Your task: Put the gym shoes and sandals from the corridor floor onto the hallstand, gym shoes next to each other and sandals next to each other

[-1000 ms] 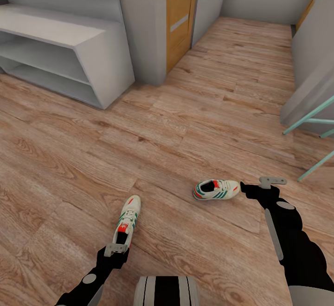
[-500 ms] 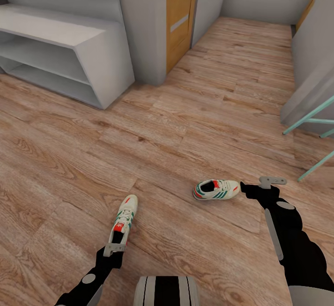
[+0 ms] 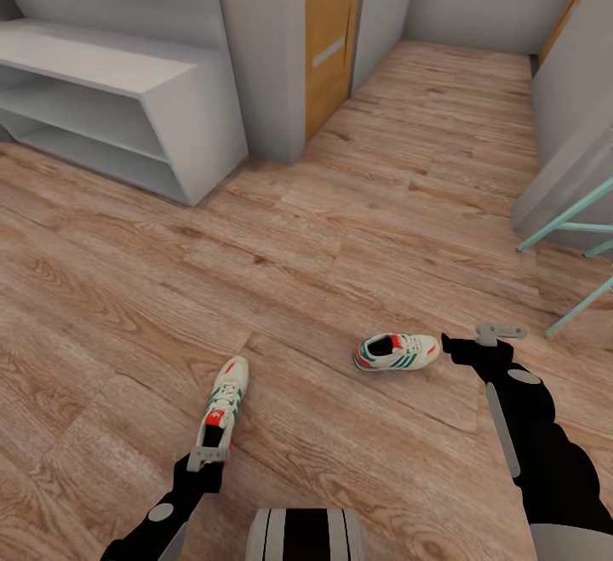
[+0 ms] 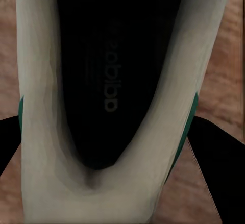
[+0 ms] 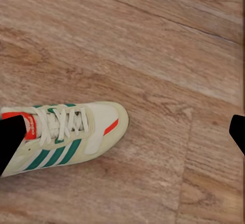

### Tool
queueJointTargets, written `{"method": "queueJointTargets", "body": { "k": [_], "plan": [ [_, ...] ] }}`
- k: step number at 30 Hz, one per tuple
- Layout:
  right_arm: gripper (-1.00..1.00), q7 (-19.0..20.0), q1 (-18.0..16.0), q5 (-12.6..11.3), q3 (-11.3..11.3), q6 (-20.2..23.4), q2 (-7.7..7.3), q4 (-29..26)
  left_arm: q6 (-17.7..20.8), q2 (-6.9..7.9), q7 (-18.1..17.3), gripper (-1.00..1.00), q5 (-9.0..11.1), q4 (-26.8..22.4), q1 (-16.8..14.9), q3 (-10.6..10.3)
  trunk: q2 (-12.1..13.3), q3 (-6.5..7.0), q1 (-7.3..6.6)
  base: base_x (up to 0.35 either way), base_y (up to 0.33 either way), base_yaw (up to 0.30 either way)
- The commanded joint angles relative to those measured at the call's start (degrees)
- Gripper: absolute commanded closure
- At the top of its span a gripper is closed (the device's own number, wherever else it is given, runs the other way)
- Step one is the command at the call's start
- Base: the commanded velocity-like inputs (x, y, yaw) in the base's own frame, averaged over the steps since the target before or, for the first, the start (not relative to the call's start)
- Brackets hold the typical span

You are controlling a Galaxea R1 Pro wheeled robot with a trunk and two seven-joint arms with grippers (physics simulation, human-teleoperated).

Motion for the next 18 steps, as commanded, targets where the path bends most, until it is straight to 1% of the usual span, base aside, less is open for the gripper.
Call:
{"method": "queueJointTargets", "body": {
  "k": [1, 3, 4, 8, 12, 13, 16, 17, 18],
  "plan": [
    [-1.0, 0.0, 0.0, 0.4, 0.0, 0.3, -0.02, -0.1, -0.2, 0.01, -0.2, 1.0, -0.6, 0.0, -0.1, 0.3, 0.0, 0.19, -0.03, 0.0, 0.0, 0.0],
    [-1.0, 0.0, 0.0, 0.4, 0.0, 0.3, -0.03, -0.1, -0.2, 0.19, -0.3, 1.0, -0.6, 0.0, -0.2, 0.3, 0.0, 0.64, -0.08, 0.0, 0.0, 0.0],
    [-1.0, 0.0, 0.0, 0.4, 0.0, 0.2, -0.03, 0.0, -0.2, 0.69, -0.3, 1.0, -0.7, 0.0, -0.3, 0.3, 0.0, 0.86, -0.11, 0.0, 0.0, 0.0],
    [-1.0, 0.0, 0.1, 0.4, 0.0, 0.2, -0.06, 0.4, -0.2, 1.55, -0.2, 1.0, -0.7, 0.0, -0.3, 0.2, 0.1, 1.75, -0.21, 0.0, 0.0, 0.0],
    [-1.0, 0.0, 0.1, 0.3, 0.0, 0.1, -0.06, 0.6, -0.4, 2.34, -0.2, 1.0, -0.7, 0.0, 0.2, 0.2, 0.2, 2.63, -0.32, 0.0, 0.0, 0.0],
    [-1.0, 0.0, 0.1, 0.3, 0.0, 0.0, -0.04, 0.7, -0.4, 2.79, -0.2, 1.0, -0.7, 0.0, 0.6, 0.3, 0.2, 2.85, -0.34, 0.0, 0.0, 0.0],
    [-1.0, -0.1, 0.1, 0.3, 0.0, 0.0, -0.03, 0.7, -0.5, 3.28, -0.2, 1.0, -0.7, 0.0, 0.7, 0.3, 0.2, 3.52, -0.42, 0.0, 0.0, 0.0],
    [-1.0, -0.3, 0.1, 0.3, 0.0, -0.7, 0.08, 0.8, -3.3, 3.93, -0.1, 1.0, 0.1, 0.5, 0.9, 1.4, 0.2, 3.81, -0.44, 0.0, 0.0, 0.0],
    [-1.0, -0.4, 0.0, 0.4, -0.1, -1.1, -0.21, -1.1, -5.0, 3.89, -0.1, 1.0, 0.8, 0.6, 1.5, 2.3, 0.2, 4.12, -0.47, 0.0, 0.0, 0.0]
  ]
}}
